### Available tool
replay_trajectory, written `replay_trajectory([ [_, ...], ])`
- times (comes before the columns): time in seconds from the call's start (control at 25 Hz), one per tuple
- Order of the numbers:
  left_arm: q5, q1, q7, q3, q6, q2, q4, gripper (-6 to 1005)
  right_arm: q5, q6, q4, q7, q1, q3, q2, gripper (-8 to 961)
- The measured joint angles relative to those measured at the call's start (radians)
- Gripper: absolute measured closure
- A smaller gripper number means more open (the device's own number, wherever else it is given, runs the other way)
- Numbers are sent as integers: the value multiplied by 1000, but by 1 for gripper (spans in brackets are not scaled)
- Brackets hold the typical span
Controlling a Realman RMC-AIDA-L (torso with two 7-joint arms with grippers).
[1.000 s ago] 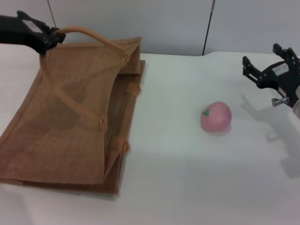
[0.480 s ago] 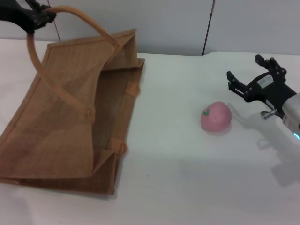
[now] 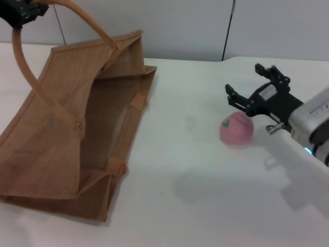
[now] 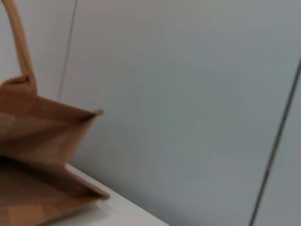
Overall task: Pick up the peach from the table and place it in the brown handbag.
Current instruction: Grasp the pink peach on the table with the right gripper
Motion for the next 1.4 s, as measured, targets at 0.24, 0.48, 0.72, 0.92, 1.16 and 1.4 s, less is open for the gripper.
replay_trajectory([
  [0.24,-7,1,0,1,-1,0,10,878,-25,322,-365,-21,-96,5,-102,113],
  [0.48,-6,4,3,0,-2,0,11,878,-34,574,-565,-23,-130,-7,-160,114],
  [0.72,-8,2,4,0,-4,0,18,877,-31,839,-762,-42,-152,-27,-187,115],
  [0.92,-6,1,3,2,-4,0,29,877,-18,1012,-875,-76,-149,-19,-186,115],
  [1.16,-8,-4,0,6,-10,1,45,877,64,1066,-880,-134,-145,-14,-181,116],
  [1.4,-9,-6,-1,1,-26,2,52,877,92,1087,-846,-155,-142,5,-179,118],
])
